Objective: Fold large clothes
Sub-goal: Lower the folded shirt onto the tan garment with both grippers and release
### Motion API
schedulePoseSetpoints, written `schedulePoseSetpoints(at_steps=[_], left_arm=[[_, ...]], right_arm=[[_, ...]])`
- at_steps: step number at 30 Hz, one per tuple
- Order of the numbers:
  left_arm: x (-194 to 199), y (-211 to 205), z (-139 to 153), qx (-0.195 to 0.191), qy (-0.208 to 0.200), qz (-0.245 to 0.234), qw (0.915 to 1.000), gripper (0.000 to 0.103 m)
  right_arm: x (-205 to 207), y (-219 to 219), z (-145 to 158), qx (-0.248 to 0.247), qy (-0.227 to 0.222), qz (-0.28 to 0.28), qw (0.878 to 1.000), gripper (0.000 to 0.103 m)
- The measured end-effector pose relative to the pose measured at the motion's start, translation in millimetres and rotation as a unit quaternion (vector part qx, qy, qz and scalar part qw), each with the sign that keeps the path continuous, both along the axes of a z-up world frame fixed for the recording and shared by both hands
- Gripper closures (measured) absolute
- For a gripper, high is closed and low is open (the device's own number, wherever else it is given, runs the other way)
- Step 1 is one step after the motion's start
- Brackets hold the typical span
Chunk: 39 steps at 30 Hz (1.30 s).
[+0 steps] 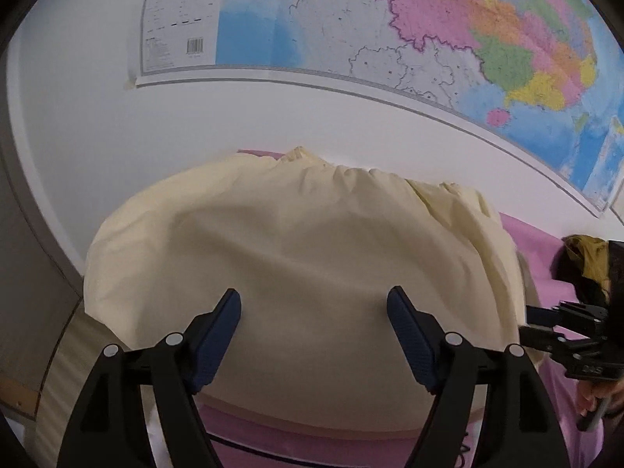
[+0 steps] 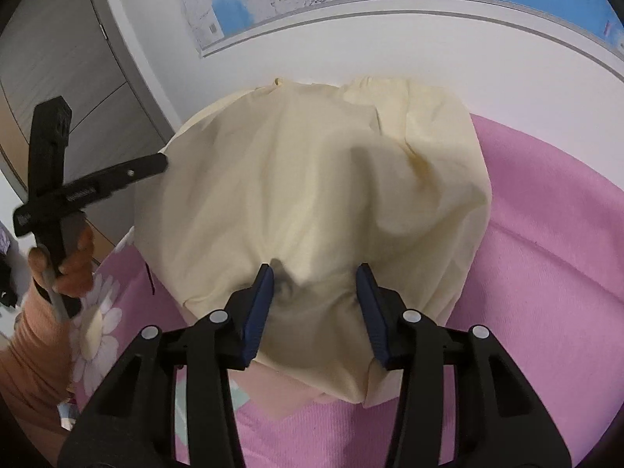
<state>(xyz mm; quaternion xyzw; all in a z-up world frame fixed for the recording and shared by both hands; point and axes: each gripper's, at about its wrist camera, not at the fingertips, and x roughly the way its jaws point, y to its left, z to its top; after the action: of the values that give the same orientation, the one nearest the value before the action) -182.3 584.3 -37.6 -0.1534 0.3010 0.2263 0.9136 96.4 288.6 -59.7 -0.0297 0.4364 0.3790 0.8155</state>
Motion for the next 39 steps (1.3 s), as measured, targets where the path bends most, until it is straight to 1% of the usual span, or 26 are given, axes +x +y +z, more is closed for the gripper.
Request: schedulePoseSetpoints(at_steps=[3, 4, 5, 6, 8, 11, 13, 14, 16, 19, 20, 22, 25, 26, 28, 30, 32, 33, 35, 36, 37, 38, 39], left_arm=[[-10, -8, 1, -0.003, -0.012, 0.007, 0.9999, 0.029], [-12, -14, 3, 0.007, -0.012, 0.01, 0.9998, 0.029], [-7, -16, 4, 0.018, -0.009, 0.012, 0.9997, 0.029], [-8, -23, 4, 0.038, -0.002, 0.021, 0.9991, 0.029], [-8, -31, 5, 0.054, 0.003, 0.019, 0.9983, 0.029], [-7, -38, 3, 0.058, 0.006, 0.012, 0.9982, 0.028], [-3, -41, -2, 0.068, 0.018, 0.014, 0.9974, 0.028], [0, -41, -5, 0.066, 0.025, 0.014, 0.9974, 0.028], [3, -40, -11, 0.061, 0.029, 0.014, 0.9977, 0.027], [3, -40, -15, 0.063, 0.028, 0.016, 0.9975, 0.026], [3, -40, -16, 0.062, 0.029, 0.016, 0.9975, 0.026], [4, -41, -16, 0.063, 0.033, 0.019, 0.9973, 0.026], [2, -46, -15, 0.064, 0.036, 0.024, 0.997, 0.025], [1, -49, -14, 0.059, 0.033, 0.023, 0.9974, 0.022], [-4, -58, -11, 0.053, 0.022, 0.012, 0.9983, 0.021], [-8, -70, -7, 0.065, 0.014, 0.003, 0.9978, 0.018], [-10, -80, -6, 0.072, 0.01, -0.003, 0.9973, 0.018], [-11, -81, -7, 0.069, 0.009, -0.007, 0.9976, 0.018], [-9, -84, -11, 0.056, 0.006, -0.015, 0.9983, 0.018], [-7, -82, -16, 0.047, 0.01, -0.014, 0.9988, 0.018], [-4, -80, -20, 0.037, 0.014, -0.014, 0.9991, 0.018], [-1, -79, -26, 0.029, 0.019, -0.012, 0.9993, 0.018], [1, -79, -30, 0.03, 0.025, -0.006, 0.9992, 0.018]], right_arm=[[-1, -1, 6, 0.003, -0.004, 0.003, 1.0, 0.058], [-1, 4, 11, 0.008, -0.008, 0.003, 1.0, 0.058], [-3, 3, 14, 0.013, -0.013, 0.003, 1.0, 0.058], [-5, -1, 18, 0.02, -0.019, 0.003, 1.0, 0.058], [-8, -2, 28, 0.037, -0.034, 0.004, 0.999, 0.058], [-11, 3, 43, 0.055, -0.066, 0.005, 0.996, 0.057], [-6, 11, 48, 0.061, -0.071, 0.01, 0.996, 0.056], [-3, 14, 48, 0.06, -0.071, 0.009, 0.996, 0.056], [4, 22, 42, 0.048, -0.073, 0.006, 0.996, 0.056], [15, 27, 19, 0.025, -0.044, 0.005, 0.999, 0.058], [17, 28, 9, 0.022, -0.038, 0.005, 0.999, 0.059], [14, 25, 0, 0.024, -0.035, 0.003, 0.999, 0.059], [9, 22, 2, 0.026, -0.035, -0.001, 0.999, 0.058], [7, 20, 4, 0.028, -0.035, -0.002, 0.999, 0.057], [0, 15, 10, 0.036, -0.038, -0.002, 0.999, 0.056], [-7, 13, 14, 0.042, -0.047, -0.002, 0.998, 0.056], [-16, 9, 19, 0.051, -0.06, -0.001, 0.997, 0.056], [-21, 7, 19, 0.052, -0.065, 0.0, 0.997, 0.056], [-24, 6, 14, 0.05, -0.053, 0.001, 0.997, 0.056], [-26, 9, 9, 0.041, -0.045, 0.007, 0.998, 0.056], [-29, 12, 2, 0.026, -0.046, 0.012, 0.999, 0.056], [-31, 14, -2, 0.02, -0.048, 0.012, 0.999, 0.056], [-32, 14, -4, 0.02, -0.047, 0.012, 0.999, 0.056]])
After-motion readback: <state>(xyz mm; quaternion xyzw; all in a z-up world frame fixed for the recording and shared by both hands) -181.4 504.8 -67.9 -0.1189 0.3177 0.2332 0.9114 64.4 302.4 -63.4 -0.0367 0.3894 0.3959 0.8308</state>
